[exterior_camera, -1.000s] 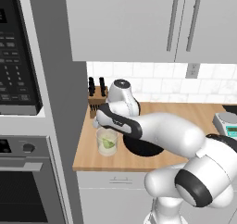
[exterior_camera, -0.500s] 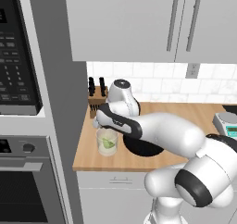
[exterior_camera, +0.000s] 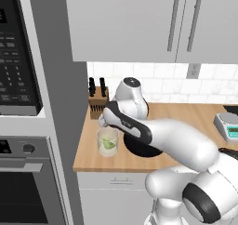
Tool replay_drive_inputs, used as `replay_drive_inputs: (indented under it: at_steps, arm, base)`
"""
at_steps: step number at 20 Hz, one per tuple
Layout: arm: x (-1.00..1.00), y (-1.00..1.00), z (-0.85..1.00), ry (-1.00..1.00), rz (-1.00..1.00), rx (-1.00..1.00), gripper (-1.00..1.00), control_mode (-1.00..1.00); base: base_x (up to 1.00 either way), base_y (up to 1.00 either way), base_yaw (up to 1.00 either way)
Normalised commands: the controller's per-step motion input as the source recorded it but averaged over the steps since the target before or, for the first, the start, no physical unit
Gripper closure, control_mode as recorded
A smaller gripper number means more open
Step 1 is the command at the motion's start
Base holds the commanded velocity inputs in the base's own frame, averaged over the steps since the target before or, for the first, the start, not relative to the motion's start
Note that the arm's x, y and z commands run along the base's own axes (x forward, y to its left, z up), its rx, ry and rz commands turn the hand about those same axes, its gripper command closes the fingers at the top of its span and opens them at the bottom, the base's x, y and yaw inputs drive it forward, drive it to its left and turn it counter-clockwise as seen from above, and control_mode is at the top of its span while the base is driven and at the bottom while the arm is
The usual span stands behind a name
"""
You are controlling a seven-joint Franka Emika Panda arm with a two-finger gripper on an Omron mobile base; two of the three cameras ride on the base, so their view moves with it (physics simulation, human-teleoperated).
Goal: Grab a lemon wedge from the fridge and one ice cube from the ice bowl, and put them in the glass of lemonade.
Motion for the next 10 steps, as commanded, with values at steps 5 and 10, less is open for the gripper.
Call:
replay_drive_inputs:
  at_steps: [5, 10]
  arm:
    - [-0.53, -0.23, 0.23, -0.09, -0.01, 0.12, -1.00, -1.00]
    - [-1.00, -0.39, 0.30, -0.17, -0.13, 0.09, -1.00, -1.00]
  base:
    - [0.00, 0.00, 0.00]
    - [0.00, 0.00, 0.00]
